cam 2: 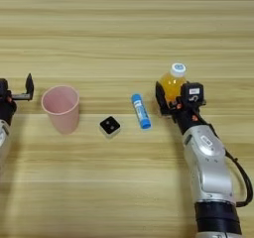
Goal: Move the objects on the table
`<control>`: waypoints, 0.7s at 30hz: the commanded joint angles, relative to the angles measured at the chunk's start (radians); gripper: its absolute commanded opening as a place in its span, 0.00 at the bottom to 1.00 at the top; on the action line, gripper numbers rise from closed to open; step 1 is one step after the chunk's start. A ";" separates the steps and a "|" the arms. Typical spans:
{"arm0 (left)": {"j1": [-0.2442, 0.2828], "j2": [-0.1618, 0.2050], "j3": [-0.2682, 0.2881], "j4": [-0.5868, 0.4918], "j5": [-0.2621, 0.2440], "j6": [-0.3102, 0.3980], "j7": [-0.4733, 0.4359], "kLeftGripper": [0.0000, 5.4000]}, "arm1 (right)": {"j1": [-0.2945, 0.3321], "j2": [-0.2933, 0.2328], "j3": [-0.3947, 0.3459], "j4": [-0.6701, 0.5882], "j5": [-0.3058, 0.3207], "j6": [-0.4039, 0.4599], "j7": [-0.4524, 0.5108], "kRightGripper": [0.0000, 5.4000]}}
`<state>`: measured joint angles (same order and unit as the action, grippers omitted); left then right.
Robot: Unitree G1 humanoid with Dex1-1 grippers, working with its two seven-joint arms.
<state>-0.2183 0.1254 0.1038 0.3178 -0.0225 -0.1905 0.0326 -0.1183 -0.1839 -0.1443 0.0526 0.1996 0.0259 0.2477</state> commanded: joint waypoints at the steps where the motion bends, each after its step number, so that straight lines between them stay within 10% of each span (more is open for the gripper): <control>1: -0.001 -0.005 -0.002 0.002 0.011 0.012 0.006 1.00 | -0.017 -0.001 -0.008 -0.019 0.007 -0.020 0.000 0.67; 21: -0.013 -0.003 0.009 -0.026 0.008 -0.025 0.022 1.00 | -0.045 -0.028 -0.031 -0.189 0.018 0.074 -0.025 0.67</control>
<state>-0.2216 0.1265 0.1121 0.3123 -0.0203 -0.2070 0.0534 -0.1312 -0.1963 -0.1652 -0.0946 0.2034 0.0898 0.2256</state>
